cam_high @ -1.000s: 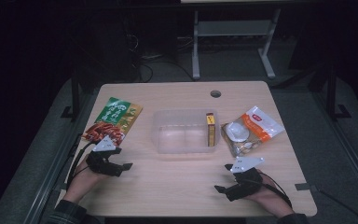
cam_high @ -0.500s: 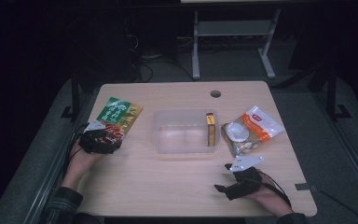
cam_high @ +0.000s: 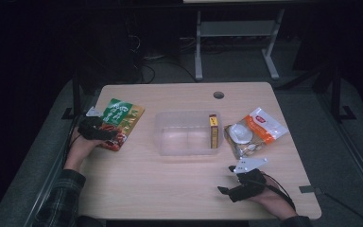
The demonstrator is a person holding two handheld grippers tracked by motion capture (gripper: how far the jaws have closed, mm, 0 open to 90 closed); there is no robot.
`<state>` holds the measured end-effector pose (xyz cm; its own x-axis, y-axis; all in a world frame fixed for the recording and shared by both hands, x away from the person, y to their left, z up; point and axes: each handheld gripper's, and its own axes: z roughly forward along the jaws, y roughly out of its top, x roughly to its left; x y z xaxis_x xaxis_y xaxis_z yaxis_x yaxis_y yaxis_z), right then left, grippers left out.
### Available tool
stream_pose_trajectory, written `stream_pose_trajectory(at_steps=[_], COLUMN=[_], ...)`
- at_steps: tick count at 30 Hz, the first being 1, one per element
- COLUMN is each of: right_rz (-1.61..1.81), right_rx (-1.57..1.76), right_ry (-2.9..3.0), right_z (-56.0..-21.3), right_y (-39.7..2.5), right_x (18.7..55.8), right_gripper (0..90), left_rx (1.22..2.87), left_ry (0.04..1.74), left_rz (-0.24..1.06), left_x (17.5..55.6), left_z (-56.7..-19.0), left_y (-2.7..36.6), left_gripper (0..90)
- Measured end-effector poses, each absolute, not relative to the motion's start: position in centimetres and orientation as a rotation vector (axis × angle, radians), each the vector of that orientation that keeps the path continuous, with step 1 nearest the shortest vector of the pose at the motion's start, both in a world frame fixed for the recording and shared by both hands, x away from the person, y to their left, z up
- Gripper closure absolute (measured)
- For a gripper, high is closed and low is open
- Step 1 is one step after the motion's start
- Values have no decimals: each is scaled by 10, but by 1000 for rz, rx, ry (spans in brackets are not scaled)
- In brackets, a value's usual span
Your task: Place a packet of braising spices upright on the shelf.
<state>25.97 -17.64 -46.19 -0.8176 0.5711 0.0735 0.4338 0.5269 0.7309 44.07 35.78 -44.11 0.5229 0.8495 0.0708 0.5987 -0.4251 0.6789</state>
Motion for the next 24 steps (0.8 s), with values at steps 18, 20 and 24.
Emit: stream_pose_trajectory(at_steps=[18, 20, 24], right_rz=[1155, 1156, 1148], right_rx=[946, 956, 971], right_ry=[2550, 2541, 2532], right_z=[-462, -462, -463], right_y=[-188, -190, -194], right_x=[246, 243, 241], right_gripper=[147, 147, 147], left_rx=[2056, 2034, 2031], left_ry=[1303, 1311, 1314], left_rz=[547, 533, 481], left_x=[473, 474, 477], left_z=[-464, -466, -468], left_y=[397, 398, 397], left_gripper=[129, 127, 127])
